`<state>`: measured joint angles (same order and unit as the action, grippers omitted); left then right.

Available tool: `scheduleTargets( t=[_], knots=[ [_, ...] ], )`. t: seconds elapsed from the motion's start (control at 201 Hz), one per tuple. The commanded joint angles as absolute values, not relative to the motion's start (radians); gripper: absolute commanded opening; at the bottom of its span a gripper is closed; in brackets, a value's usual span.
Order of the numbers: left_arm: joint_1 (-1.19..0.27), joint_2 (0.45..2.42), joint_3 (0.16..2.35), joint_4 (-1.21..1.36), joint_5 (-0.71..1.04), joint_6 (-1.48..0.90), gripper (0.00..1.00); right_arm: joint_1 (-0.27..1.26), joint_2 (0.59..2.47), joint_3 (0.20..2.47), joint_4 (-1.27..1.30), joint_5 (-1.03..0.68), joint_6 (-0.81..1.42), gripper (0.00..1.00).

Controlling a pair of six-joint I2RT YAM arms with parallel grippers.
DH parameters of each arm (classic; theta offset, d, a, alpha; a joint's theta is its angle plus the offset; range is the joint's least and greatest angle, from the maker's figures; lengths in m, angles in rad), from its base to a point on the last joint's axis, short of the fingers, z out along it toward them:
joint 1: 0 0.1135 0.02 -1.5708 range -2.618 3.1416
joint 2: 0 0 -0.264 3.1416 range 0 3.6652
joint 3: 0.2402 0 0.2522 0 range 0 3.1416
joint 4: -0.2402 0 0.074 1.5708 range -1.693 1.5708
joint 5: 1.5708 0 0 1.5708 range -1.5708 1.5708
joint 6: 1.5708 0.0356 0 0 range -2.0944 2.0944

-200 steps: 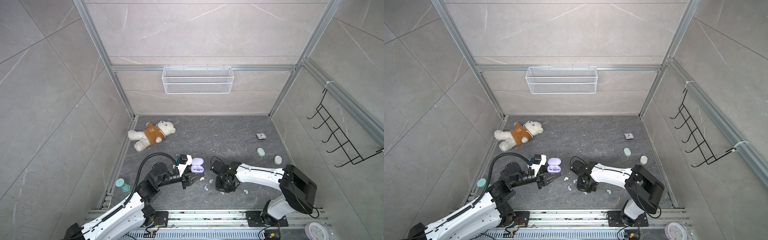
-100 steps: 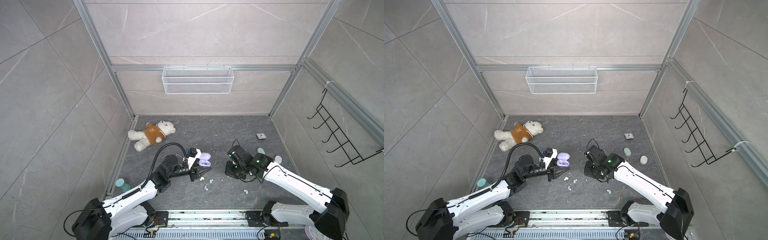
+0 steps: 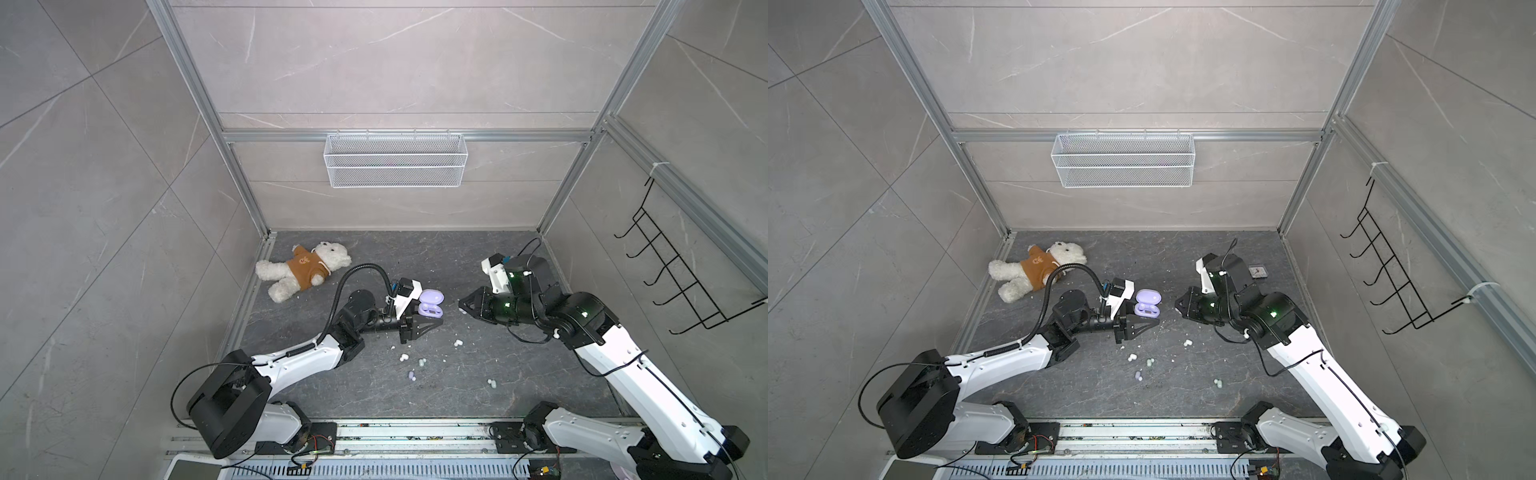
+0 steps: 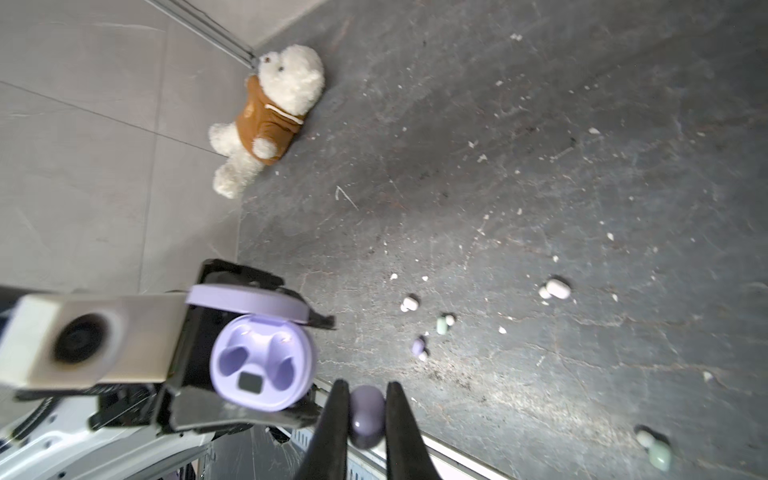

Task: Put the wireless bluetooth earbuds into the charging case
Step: 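Lift the earbud with the right gripper toward the open case in the left gripper, then press the earbud into the case slot and open the right gripper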

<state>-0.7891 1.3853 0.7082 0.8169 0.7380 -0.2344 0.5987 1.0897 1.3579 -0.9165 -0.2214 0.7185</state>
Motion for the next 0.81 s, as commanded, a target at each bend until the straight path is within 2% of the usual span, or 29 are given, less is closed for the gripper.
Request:
scheduleTargets(
  t=[0.0, 0.279, 0.801],
  knots=[
    [-0.785, 1.412, 0.783, 0.936, 0.822, -0.249, 0.28, 0.594, 1.082, 1.43, -0.93, -0.312, 0.625, 0.11],
    [-0.784, 1.471, 0.86, 0.954, 0.905, -0.244, 0.28, 0.594, 1.124, 1.483, -0.879, -0.445, 0.566, 0.11],
    [-0.784, 1.46, 0.866, 1.012, 0.922, -0.285, 0.28, 0.594, 1.178, 1.49, -0.893, -0.485, 0.52, 0.1]
  ],
)
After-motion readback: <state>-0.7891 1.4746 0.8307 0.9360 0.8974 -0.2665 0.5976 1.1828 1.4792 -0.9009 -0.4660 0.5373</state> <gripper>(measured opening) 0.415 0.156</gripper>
